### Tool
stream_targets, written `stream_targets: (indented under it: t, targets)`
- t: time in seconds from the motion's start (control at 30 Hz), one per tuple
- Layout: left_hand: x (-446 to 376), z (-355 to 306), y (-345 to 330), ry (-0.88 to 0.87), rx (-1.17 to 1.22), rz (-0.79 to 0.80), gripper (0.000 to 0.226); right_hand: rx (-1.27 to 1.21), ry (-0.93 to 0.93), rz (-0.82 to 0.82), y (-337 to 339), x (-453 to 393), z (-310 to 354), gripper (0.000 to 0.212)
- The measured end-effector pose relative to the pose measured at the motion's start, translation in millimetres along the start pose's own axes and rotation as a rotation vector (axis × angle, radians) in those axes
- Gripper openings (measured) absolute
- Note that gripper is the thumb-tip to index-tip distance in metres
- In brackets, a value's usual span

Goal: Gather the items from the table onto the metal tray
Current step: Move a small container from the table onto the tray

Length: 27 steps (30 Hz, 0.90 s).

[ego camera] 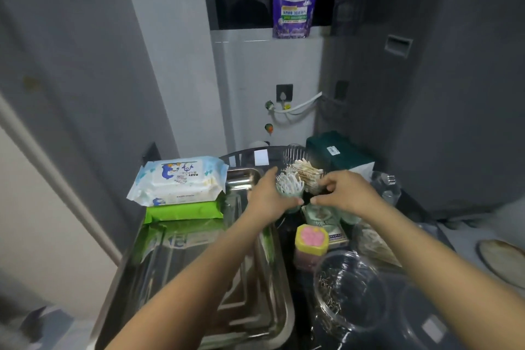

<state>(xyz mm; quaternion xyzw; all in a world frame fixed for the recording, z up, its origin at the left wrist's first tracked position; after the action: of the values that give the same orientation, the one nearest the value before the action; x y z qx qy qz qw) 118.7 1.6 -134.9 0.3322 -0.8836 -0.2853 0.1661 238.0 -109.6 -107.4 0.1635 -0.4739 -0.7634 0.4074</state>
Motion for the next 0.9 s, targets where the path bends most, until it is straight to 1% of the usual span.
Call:
stream_targets:
  t: [0.13, 0.3, 0.47, 0.63, 0.7, 0.77, 0.83, 0.9]
  targets:
    - [-5, 2, -5, -0.003, -0.069, -0.051, 0.090, 0.061, 0.032, 0.069, -3, -1, 0, 0.063]
    - [-6, 3, -4, -0.017, -0.060, -0.108, 0.075, 0.203, 0.059, 0.150, -10, -5, -2, 0.072]
    - [3, 4, 10, -0.027, 0.184, -0.182, 0.066, 0.259, 0.084, 0.194, -13, -4, 3, 0.073]
    - [20, 2, 31, -0.068, 0.270, -0.270, 0.062, 0.397, 0.082, 0.227, -14, -8, 11, 0.078]
    - [28, 3, 36, -0.067, 0.287, -0.293, 0.062, 0.420, 0.075, 0.213, -14, -10, 13, 0.073]
    - [38, 4, 40, -0.067, 0.307, -0.306, 0.064, 0.416, 0.074, 0.187, -14, -12, 15, 0.064]
    - [46, 3, 43, -0.083, 0.324, -0.323, 0.065, 0.362, 0.070, 0.143, -11, -10, 16, 0.054]
    - [57, 0, 47, -0.116, 0.318, -0.344, 0.066, 0.250, 0.070, 0.086, -5, -6, 18, 0.053]
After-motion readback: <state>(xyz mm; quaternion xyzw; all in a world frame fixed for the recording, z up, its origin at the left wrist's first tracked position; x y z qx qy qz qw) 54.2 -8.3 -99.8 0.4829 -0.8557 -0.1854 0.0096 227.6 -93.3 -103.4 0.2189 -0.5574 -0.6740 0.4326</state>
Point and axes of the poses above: each hand's wrist, its own x-axis away from the middle knuckle, its own y-axis out of the back of the hand, z = x × y, the point moved 5 cm from there along -x, towards the middle knuckle, and after that the axes turned 3 degrees about z, right-handed, at the moved point
